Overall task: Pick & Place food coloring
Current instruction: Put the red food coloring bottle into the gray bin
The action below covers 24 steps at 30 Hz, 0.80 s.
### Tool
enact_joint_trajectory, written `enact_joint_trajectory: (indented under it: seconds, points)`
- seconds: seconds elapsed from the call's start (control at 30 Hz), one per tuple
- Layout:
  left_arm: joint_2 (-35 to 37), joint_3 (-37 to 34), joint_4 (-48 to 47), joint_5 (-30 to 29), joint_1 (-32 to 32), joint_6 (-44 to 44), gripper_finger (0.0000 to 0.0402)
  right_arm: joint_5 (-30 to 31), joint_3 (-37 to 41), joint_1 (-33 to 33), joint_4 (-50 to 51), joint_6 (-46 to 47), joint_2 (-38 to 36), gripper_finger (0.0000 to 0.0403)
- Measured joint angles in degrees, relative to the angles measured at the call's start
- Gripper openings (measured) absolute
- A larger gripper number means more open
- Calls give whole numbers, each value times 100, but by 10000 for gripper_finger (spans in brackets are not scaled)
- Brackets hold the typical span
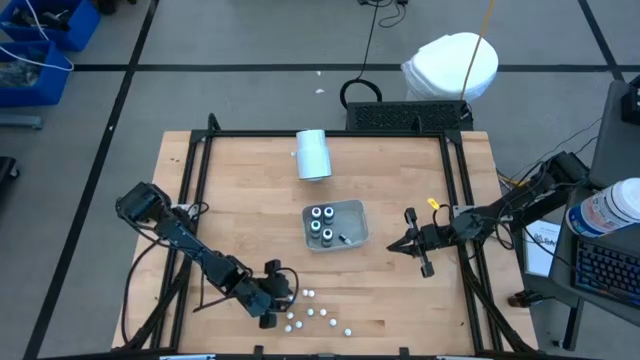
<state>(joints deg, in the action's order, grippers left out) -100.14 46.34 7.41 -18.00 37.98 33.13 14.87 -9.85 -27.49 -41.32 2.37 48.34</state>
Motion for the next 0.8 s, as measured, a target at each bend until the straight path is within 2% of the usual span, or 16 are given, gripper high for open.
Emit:
enact_joint_trajectory:
  seconds: [0.8]
  points:
    - [-4,-45,-39,-2,-9,-29,124,2,2,0,0,12,1,2]
